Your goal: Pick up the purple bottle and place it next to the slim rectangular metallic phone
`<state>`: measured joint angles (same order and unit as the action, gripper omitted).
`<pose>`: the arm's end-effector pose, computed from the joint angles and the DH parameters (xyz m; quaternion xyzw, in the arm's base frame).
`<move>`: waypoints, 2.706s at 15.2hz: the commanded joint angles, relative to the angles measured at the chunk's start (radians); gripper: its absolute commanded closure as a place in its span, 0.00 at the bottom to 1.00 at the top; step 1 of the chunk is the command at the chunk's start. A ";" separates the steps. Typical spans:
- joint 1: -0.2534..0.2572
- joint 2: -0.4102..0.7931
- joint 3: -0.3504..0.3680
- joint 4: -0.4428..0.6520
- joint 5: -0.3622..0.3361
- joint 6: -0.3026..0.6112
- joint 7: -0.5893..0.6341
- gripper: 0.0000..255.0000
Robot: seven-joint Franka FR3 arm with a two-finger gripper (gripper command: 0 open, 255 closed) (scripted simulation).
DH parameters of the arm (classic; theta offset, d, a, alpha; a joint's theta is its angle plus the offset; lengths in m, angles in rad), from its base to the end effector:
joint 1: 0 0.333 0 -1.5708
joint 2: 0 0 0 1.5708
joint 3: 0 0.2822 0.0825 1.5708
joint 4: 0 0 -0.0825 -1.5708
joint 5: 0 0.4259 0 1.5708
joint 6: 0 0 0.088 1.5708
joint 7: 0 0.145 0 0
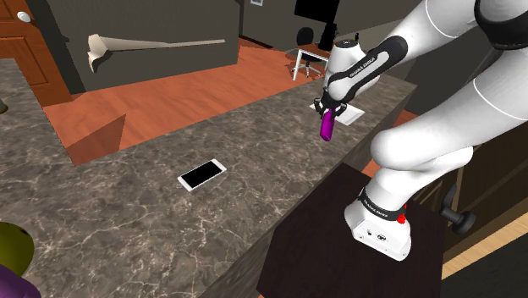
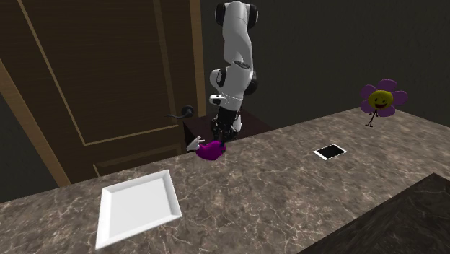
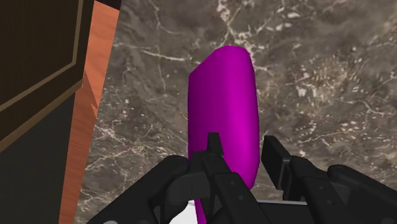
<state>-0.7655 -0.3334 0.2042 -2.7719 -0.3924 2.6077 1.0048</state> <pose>0.3616 -0.2406 0.2243 0.8008 -0.5764 0.1038 0.1256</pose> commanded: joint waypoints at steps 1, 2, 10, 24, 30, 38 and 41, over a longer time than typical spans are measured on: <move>0.014 -0.026 -0.009 0.008 0.024 -0.032 -0.023 1.00; 0.021 -0.038 -0.013 0.012 0.035 -0.049 -0.033 1.00; 0.058 -0.126 -0.039 0.058 0.097 -0.177 -0.101 1.00; 0.090 -0.226 -0.063 0.177 0.153 -0.390 -0.178 1.00; 0.096 -0.250 -0.068 0.240 0.167 -0.474 -0.203 1.00; 0.099 -0.266 -0.073 0.335 0.180 -0.583 -0.232 1.00; 0.100 -0.268 -0.074 0.373 0.183 -0.622 -0.242 1.00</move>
<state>-0.6655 -0.6005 0.1312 -2.4099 -0.2098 1.9973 0.7670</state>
